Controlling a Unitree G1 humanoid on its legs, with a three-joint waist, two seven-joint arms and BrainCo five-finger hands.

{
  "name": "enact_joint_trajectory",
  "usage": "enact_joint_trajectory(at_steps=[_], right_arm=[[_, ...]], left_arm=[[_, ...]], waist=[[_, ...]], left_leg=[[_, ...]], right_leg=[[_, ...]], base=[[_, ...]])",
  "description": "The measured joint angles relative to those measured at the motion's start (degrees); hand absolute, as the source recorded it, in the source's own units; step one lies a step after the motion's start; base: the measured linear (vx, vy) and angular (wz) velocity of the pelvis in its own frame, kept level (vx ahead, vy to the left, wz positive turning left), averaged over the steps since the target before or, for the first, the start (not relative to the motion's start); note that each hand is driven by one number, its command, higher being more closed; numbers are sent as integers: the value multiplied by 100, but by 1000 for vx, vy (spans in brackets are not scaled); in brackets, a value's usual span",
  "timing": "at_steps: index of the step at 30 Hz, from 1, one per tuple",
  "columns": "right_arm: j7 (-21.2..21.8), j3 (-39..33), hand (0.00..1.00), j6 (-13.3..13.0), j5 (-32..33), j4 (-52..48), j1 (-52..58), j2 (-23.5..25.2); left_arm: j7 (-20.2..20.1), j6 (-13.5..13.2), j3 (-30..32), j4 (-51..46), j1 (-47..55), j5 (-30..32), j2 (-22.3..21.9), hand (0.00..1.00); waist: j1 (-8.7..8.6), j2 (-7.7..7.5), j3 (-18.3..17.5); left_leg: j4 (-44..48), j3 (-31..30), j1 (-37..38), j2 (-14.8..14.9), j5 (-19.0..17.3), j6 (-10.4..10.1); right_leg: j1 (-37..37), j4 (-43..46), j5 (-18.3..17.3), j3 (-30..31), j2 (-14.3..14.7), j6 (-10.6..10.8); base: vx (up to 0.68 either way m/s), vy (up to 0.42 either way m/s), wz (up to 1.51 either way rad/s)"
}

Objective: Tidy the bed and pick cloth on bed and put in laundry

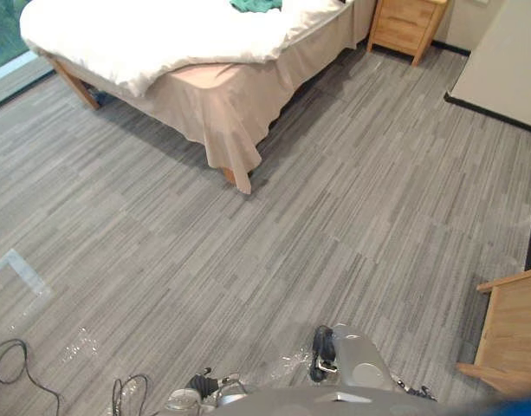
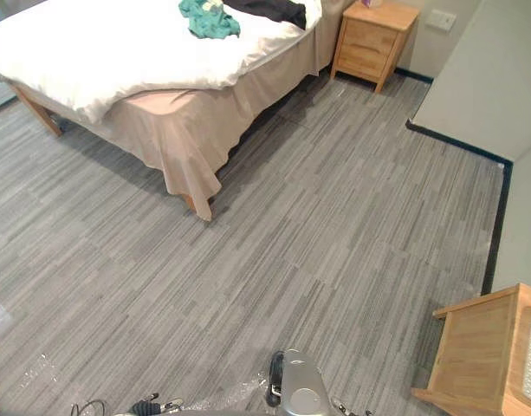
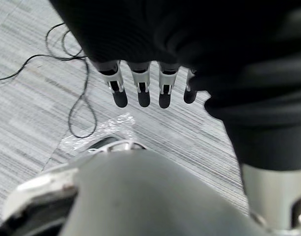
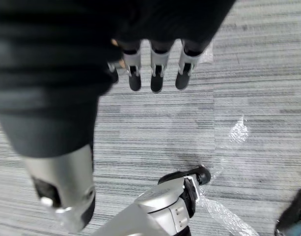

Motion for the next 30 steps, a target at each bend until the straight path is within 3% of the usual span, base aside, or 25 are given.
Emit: enact_joint_trajectory(at_steps=[1,2,3,4,6,7,8,9,11,12,13,14,15,17,21,24,25,26,27,28,30], right_arm=[[26,100,0,-3,-209,55,-14,-140],[44,253,0,-22,-359,84,-109,-240],[44,280,0,-27,-426,96,-159,-264],[46,349,0,-25,-508,184,-244,-322],[60,428,0,-34,-644,244,-333,-376],[73,422,0,-56,-665,189,-431,-336],[77,403,0,-79,-704,161,-457,-330],[98,381,0,-148,-819,8,-487,-279],[106,346,0,-250,-926,-262,-459,-160],[115,341,0,-342,-1004,-430,-384,-146],[112,343,0,-360,-1047,-396,-412,-56],[116,368,0,-381,-1051,-395,-397,22],[119,381,0,-465,-1116,-413,-376,148],[119,382,0,-466,-1163,-400,-374,186],[99,457,0,-462,-1501,-437,-464,189],[74,363,0,-455,-1505,-366,-483,145],[53,293,0,-455,-1481,-305,-478,86],[39,200,0,-451,-1464,-242,-485,59],[37,193,0,-449,-1454,-230,-481,46],[32,188,0,-436,-1345,-225,-456,-11],[38,198,0,-429,-1241,-223,-438,-56]], left_arm=[[69,-90,15,-18,46,-152,-45,0],[164,-202,78,-47,95,-340,-83,0],[211,-239,128,-57,121,-405,-125,0],[339,-309,253,-143,114,-543,-141,0],[406,-443,375,-272,132,-847,-202,0],[438,-540,510,-276,125,-921,-258,0],[440,-584,521,-277,129,-965,-255,0],[441,-703,624,-278,115,-1007,-267,0],[444,-811,782,-284,112,-1003,-307,0],[457,-882,900,-285,219,-999,-387,0],[400,-910,1015,-245,205,-994,-269,0],[385,-911,1041,-248,204,-990,-228,0],[376,-912,1138,-281,179,-989,-216,0],[383,-885,1145,-260,134,-989,-225,0],[386,-850,1115,-215,77,-989,-260,0],[382,-796,1096,-17,74,-988,-296,0],[372,-788,937,19,77,-973,-233,0],[366,-784,749,30,54,-845,-143,0],[366,-783,688,31,49,-809,-122,0],[368,-785,544,31,47,-757,-87,0],[365,-785,373,30,-3,-754,-50,0]], waist=[[20,138,-77],[15,190,-88],[19,204,-72],[35,183,-47],[271,158,-26],[437,135,-12],[476,111,5],[542,50,44],[630,-38,97],[631,22,65],[623,-160,35],[588,-251,-12],[603,-388,-57],[670,-396,-55],[807,-371,-159],[790,-316,-342],[790,-328,-391],[762,-357,-401],[737,-360,-402],[697,-323,-377],[619,-283,-355]], left_leg=[[1396,-249,-578,199,13,56],[2611,-467,-1070,245,-99,135],[3100,-593,-1295,198,-176,176],[3739,-873,-1761,-33,-351,232],[3923,-954,-2250,-387,-586,311],[3666,-889,-2600,-595,-698,418],[3479,-831,-2702,-664,-728,443],[2688,-604,-2927,-868,-760,535],[1432,-173,-3079,-1008,-400,648],[273,175,-3131,-1007,620,730],[237,416,-3037,-1138,770,1505],[158,437,-3038,-1241,768,1527],[-40,655,-2960,-1435,747,1660],[-59,1107,-2754,-1500,655,1797],[-549,1201,-2245,-1739,584,1801],[-1362,926,-1752,-2031,339,1594],[-1519,708,-1547,-2173,332,1577],[-1629,458,-1393,-2298,332,1580],[-1680,357,-1327,-2341,332,1579],[-1769,110,-1112,-2405,342,1564],[-1874,-182,-837,-2440,342,1560]], right_leg=[[235,-338,2,131,171,-43],[494,-588,-15,231,252,-239],[655,-720,18,251,271,-317],[1032,-1028,41,315,288,-337],[1457,-1368,174,567,293,-320],[1770,-1611,212,667,276,-275],[1881,-1670,213,705,253,-273],[2110,-1708,210,725,145,-266],[2372,-1689,109,699,-18,-17],[2547,-1705,-76,598,8,320],[2758,-1747,-220,486,-177,564],[2792,-1790,-160,432,-245,651],[2870,-2024,231,374,-369,783],[3158,-2303,687,372,-417,838],[3358,-2246,1226,390,-476,751],[2923,-931,1235,361,-573,808],[2435,365,1387,329,-778,1011],[1916,1534,1280,389,-942,1153],[1729,1893,1171,382,-984,1132],[1281,2535,822,281,-1094,1051],[820,2627,436,148,-1180,1080]], base=[[384,-147,-36],[407,-116,-37],[416,-58,-21],[472,-7,-34],[492,35,-65],[380,67,-64],[482,110,-68],[481,133,-55],[481,147,-52],[488,180,-18],[496,180,3],[593,246,39],[472,212,37],[411,246,33],[261,166,11],[118,80,48],[140,71,74],[125,61,81],[222,72,99],[212,56,99],[225,53,98]])
